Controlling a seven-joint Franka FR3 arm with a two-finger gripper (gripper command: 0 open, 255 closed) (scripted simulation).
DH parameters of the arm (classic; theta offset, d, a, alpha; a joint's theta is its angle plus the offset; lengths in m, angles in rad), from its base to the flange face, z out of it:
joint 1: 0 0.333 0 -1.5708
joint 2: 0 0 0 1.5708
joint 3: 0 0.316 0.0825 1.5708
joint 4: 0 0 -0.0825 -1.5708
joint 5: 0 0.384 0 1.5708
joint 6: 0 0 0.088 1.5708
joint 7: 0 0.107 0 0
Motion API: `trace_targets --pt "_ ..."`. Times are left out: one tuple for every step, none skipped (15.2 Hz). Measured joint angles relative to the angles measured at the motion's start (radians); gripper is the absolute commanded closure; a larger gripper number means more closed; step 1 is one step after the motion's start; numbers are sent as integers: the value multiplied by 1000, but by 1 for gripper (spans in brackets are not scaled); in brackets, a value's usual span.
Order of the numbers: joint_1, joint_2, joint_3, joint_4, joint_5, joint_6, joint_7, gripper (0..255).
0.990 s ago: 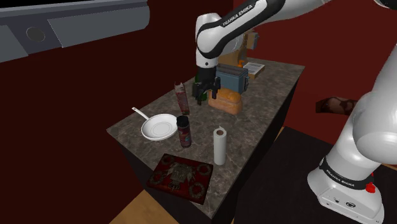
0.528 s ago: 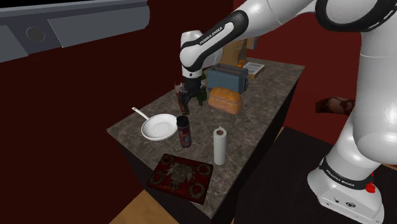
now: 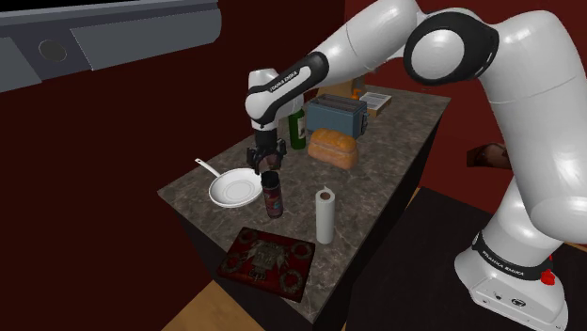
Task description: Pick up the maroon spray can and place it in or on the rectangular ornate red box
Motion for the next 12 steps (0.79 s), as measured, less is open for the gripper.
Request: trace_targets --pt "2 18 0 15 0 3 3 0" --pt "4 26 1 15 0 12 3 0" --pt "5 33 1 11 1 23 2 0" --pt "6 41 2 9 1 33 2 0" --pt "7 50 2 10 1 41 1 0" --pt "8 59 2 13 1 47 2 0" --pt "8 63 2 8 2 56 0 0" --pt "9 68 2 9 2 60 0 0" --pt "9 71 2 11 2 62 0 0" --pt "9 72 2 11 2 62 0 0" --pt "9 73 2 12 2 63 0 0" --pt "9 73 2 12 2 63 0 0"
